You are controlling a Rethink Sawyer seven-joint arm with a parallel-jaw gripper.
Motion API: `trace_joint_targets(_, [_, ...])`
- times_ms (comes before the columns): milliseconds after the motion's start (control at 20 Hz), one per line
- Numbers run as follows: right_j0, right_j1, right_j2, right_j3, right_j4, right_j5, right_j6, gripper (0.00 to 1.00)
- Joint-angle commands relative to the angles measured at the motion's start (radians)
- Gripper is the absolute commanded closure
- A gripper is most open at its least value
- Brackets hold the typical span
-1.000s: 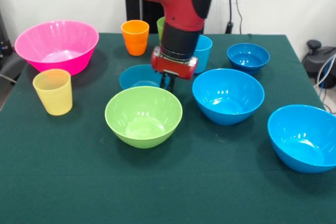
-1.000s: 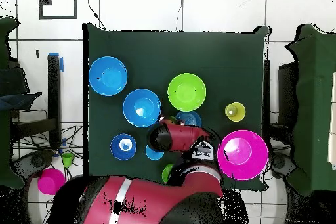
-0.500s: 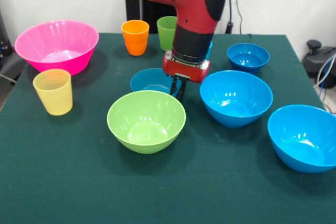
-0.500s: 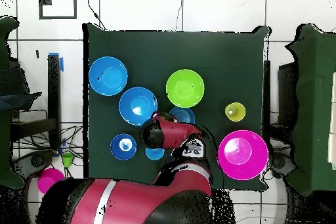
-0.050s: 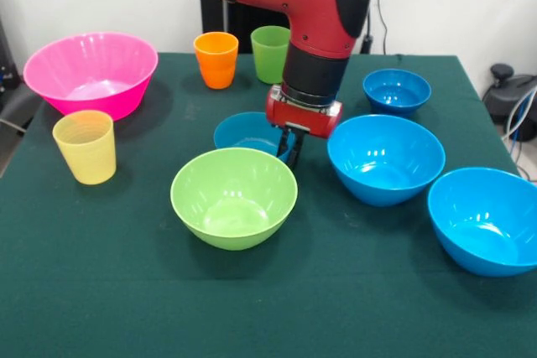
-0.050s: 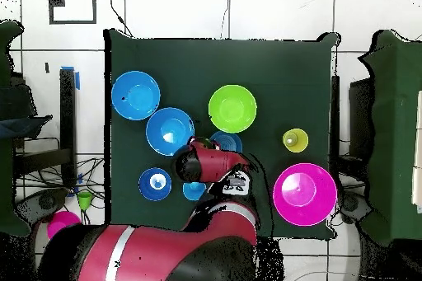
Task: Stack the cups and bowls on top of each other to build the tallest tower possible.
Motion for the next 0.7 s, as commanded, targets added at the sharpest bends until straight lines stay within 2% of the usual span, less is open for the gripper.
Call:
trace_joint_targets(50, [0.044,0.152,0.151,-0.172,0.045,-0.002,0.103,1.00])
trace_joint_targets(700, [0.073,0.177,0.092,-0.210,0.030,-0.049,0.103,1.00])
